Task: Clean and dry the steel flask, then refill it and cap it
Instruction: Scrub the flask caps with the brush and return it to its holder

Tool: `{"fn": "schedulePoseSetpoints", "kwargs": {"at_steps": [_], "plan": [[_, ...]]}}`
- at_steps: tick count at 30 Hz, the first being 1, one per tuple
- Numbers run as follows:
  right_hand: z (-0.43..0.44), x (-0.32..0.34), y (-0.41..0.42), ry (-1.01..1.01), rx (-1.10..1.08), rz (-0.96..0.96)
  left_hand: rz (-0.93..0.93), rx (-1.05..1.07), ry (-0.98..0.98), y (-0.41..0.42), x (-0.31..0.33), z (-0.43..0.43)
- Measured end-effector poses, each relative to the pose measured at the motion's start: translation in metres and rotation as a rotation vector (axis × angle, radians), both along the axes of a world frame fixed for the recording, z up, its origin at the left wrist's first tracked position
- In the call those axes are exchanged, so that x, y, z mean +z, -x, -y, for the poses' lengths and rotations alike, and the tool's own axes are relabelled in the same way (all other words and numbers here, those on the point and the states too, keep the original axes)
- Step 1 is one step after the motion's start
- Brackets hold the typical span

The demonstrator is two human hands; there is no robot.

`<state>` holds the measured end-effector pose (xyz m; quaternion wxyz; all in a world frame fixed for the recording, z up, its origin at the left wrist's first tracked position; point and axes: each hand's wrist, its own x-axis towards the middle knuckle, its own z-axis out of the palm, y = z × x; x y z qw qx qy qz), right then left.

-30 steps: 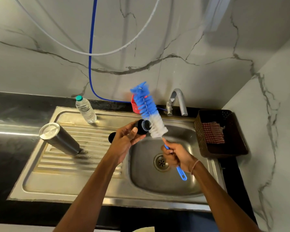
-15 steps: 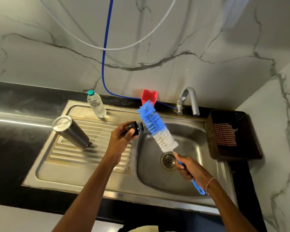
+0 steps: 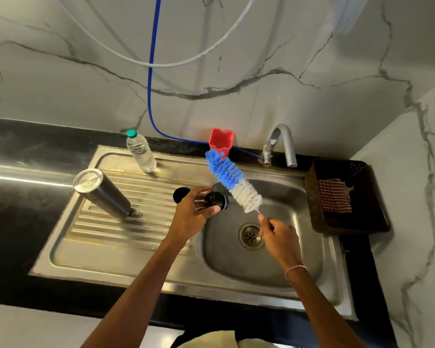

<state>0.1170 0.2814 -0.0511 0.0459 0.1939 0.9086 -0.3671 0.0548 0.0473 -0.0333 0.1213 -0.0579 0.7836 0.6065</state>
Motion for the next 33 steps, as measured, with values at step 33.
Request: {"fn": "schedulePoseSetpoints", "kwargs": {"at_steps": [33], "plan": [[0.004, -0.013, -0.025, 0.079, -0.228, -0.045, -0.125, -0.144, 0.425, -0.006, 0.001, -0.036]]}}
